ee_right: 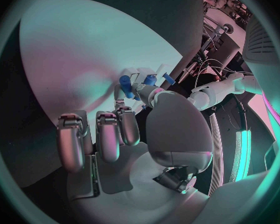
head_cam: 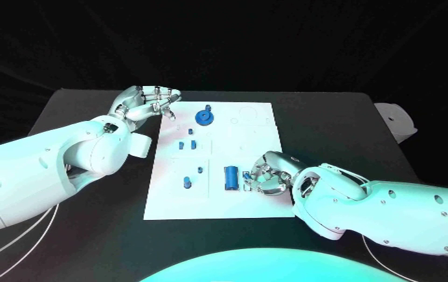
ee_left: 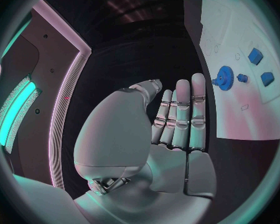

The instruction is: Assemble the parts on the task board

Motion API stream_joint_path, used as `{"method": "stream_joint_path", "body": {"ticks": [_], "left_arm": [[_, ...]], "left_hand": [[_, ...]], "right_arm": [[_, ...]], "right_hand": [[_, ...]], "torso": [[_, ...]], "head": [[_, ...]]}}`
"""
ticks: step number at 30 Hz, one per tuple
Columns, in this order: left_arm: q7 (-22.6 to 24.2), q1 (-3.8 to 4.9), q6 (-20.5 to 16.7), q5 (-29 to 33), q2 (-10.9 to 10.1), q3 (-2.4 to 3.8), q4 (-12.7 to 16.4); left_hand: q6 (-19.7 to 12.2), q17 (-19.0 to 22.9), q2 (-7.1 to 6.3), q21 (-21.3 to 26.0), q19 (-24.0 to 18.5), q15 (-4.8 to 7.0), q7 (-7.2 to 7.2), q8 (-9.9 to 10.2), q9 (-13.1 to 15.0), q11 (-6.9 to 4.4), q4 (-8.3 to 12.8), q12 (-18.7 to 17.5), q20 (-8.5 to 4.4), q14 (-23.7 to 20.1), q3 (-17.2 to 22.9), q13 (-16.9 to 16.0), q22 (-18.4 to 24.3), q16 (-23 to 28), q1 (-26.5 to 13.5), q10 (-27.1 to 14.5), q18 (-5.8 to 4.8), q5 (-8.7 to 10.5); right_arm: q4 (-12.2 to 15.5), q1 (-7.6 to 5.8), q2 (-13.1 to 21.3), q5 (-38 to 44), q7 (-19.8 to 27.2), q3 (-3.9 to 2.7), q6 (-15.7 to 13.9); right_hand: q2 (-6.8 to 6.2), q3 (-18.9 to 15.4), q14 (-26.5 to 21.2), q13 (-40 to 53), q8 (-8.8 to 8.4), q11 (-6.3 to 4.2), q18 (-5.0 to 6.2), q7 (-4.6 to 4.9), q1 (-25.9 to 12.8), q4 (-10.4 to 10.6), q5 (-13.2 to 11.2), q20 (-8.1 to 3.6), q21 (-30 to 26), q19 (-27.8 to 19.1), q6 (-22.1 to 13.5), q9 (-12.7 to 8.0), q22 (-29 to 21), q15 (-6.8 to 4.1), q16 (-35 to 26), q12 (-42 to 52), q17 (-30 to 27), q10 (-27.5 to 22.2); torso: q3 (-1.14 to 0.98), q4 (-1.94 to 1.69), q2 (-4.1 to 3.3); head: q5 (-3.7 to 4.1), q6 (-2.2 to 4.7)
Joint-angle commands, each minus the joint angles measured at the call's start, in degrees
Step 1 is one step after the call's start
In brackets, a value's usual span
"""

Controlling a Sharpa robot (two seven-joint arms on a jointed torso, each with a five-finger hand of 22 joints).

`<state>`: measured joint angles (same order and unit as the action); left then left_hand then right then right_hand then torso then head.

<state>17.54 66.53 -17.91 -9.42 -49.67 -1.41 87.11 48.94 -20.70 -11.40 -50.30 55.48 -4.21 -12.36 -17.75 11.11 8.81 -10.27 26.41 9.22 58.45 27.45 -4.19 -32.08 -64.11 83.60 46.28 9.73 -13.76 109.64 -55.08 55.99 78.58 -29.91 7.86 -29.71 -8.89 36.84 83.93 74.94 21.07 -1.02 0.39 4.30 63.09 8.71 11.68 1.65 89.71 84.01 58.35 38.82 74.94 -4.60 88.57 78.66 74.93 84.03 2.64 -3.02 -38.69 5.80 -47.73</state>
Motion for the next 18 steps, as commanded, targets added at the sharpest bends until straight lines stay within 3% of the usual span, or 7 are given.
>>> {"method": "stream_joint_path", "body": {"ticks": [1, 11, 18], "left_arm": [[0.21, 0.0, 0.81, 0.16, 0.05, 0.04, 0.22], [0.18, 0.0, 0.81, 0.15, 0.03, 0.04, 0.22], [0.15, 0.0, 0.81, 0.15, 0.03, 0.04, 0.17]], "left_hand": [[-0.42, 0.08, 0.11, 0.39, -0.48, -0.04, 0.11, -0.2, 0.09, 0.07, 0.06, 0.38, 0.02, -0.33, 0.16, -0.04, 0.05, -0.25, -0.61, -0.3, 0.85, 0.04], [-0.43, 0.09, 0.11, 0.39, -0.48, -0.04, 0.1, -0.23, 0.09, 0.07, 0.07, 0.4, 0.03, -0.34, 0.17, -0.04, 0.05, -0.27, -0.64, -0.33, 0.85, 0.04], [-0.46, 0.09, 0.12, 0.39, -0.48, -0.05, 0.09, -0.26, 0.1, 0.08, 0.06, 0.43, 0.03, -0.34, 0.18, -0.04, 0.05, -0.29, -0.71, -0.36, 0.84, 0.04]], "right_arm": [[-0.35, 0.08, -0.36, -1.93, -0.43, 0.08, 1.76], [-0.82, 0.09, -0.8, -1.32, -0.6, 0.07, 1.31], [-0.79, 0.09, -0.86, -0.66, -0.54, 0.07, 1.24]], "right_hand": [[0.18, -1.01, 5.38, 8.84, 0.1, -0.31, -0.38, -1.35, -1.02, 0.71, -0.18, -0.36, 0.23, 5.98, 1.81, 0.22, 15.05, -0.28, 0.11, 0.26, 11.57, 2.3], [0.09, -5.78, 5.41, 9.03, -0.01, -0.37, -0.39, -1.44, -5.5, 4.58, 1.26, -0.44, 0.29, 5.99, 2.65, 0.02, 15.06, -0.33, 0.17, 0.46, 11.73, 2.41], [-0.71, -10.25, 5.42, 9.16, -0.18, -0.45, -0.39, -1.54, -6.59, 7.02, 4.26, -0.52, 0.29, 5.99, 2.92, -0.09, 15.06, -0.42, 0.19, 0.56, 11.79, 2.46]], "torso": [[0.05, -0.01, 0.06], [0.0, 0.09, 0.05], [0.04, 0.03, 0.04]], "head": [[0.04, -0.17], [-0.08, -0.17], [-0.07, -0.25]]}}
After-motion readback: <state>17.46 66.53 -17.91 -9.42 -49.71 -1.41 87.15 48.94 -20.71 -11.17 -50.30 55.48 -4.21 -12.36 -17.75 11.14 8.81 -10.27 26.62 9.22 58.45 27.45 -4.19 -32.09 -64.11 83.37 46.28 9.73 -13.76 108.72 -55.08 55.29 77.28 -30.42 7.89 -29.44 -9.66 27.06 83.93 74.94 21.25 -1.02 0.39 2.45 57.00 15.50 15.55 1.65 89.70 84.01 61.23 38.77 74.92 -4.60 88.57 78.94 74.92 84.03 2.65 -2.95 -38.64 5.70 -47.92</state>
